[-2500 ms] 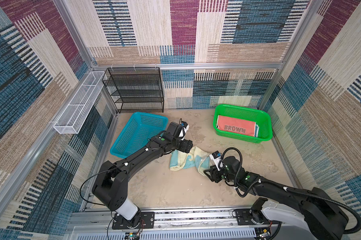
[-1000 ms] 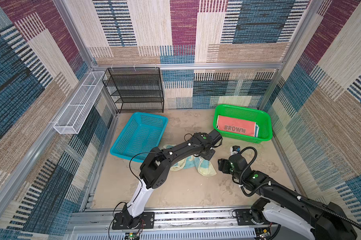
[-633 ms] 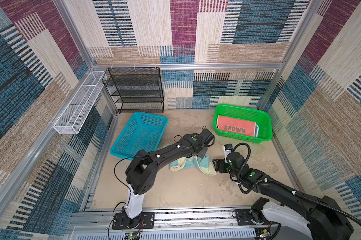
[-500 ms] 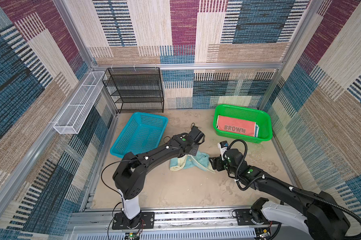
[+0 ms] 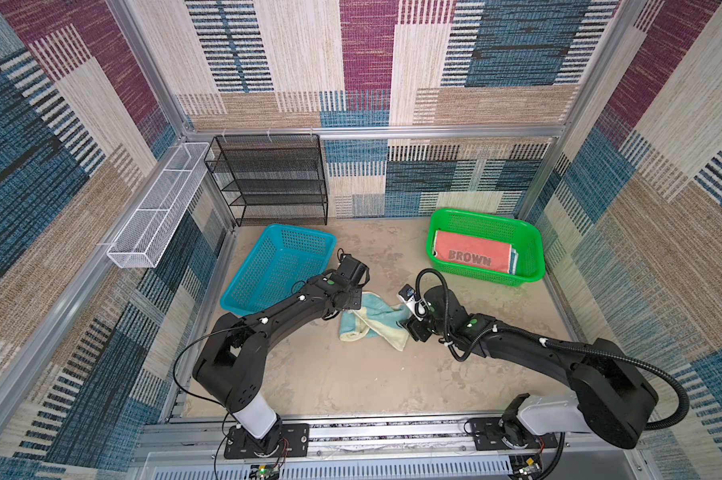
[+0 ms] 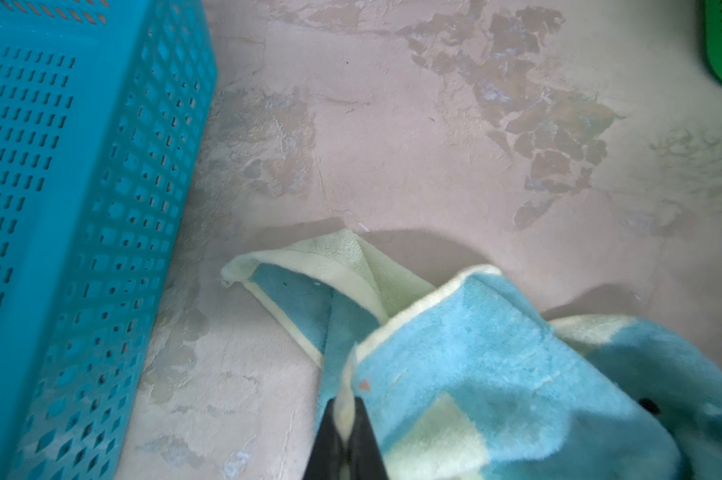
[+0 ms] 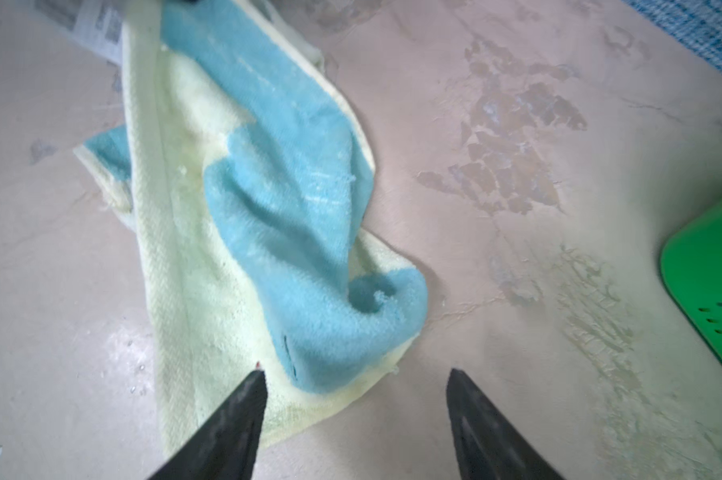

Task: Fold and stack the towels
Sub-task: 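Grasp two adjacent corners of the yellow-blue towel with both grippers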

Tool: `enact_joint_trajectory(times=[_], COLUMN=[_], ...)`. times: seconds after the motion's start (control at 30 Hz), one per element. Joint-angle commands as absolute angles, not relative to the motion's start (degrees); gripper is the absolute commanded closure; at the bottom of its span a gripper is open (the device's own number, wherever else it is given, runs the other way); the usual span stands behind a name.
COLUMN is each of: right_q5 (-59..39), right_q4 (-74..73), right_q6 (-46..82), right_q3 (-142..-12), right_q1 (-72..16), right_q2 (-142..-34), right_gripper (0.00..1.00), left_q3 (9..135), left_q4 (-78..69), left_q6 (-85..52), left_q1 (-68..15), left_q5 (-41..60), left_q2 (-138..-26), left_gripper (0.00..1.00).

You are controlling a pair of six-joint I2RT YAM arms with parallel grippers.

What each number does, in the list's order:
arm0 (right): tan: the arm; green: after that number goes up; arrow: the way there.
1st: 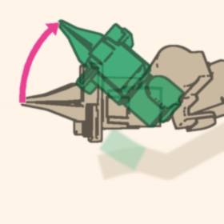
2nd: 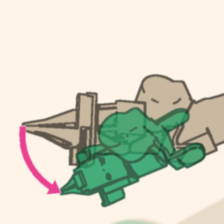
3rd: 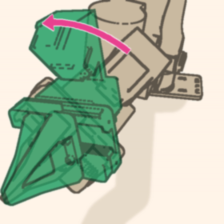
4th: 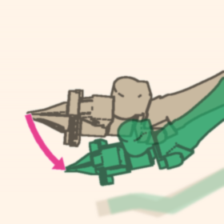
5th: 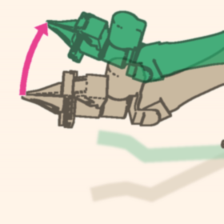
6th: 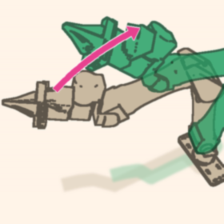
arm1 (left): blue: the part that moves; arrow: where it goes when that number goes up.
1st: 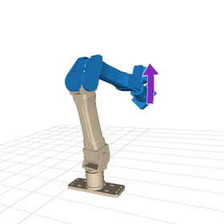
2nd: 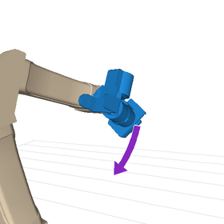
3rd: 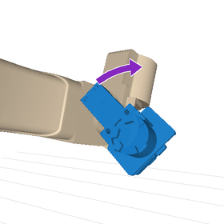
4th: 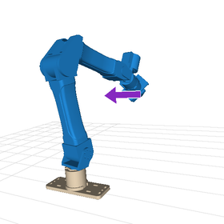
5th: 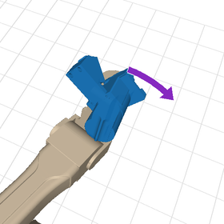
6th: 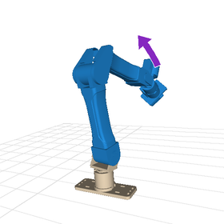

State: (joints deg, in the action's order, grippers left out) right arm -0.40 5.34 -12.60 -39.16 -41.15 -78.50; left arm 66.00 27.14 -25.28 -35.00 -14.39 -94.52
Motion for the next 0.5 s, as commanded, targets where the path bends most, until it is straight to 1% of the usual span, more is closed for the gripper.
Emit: enact_joint_trajectory(times=[0.0, 0.17, 0.4, 0.47], right_q5=[-2.4, -3.5, -2.5, -2.9], right_q4=[7.2, 7.3, 12.7, 13.4], right_q6=[-15.6, -9.5, -2.4, -2.0], right_q3=[-39.6, -40.4, -43.7, -44.2], right_q1=[-44.1, -48.3, -49.0, -49.0], right_q2=[-79.1, -81.6, -89.1, -90.7], right_gripper=[0.30, 0.32, 0.33, 0.36], left_q3=[65.8, 65.8, 65.7, 66.0], left_q4=[24.6, 23.7, 22.4, 22.6], left_q6=[-25.4, -25.0, -24.4, -24.0], left_q1=[-34.6, -33.8, -33.0, -32.7], left_q5=[-12.0, -10.6, -8.6, -8.3], left_q2=[-95.2, -96.3, -98.0, -98.5], left_gripper=[1.00, 1.00, 1.00, 1.00])
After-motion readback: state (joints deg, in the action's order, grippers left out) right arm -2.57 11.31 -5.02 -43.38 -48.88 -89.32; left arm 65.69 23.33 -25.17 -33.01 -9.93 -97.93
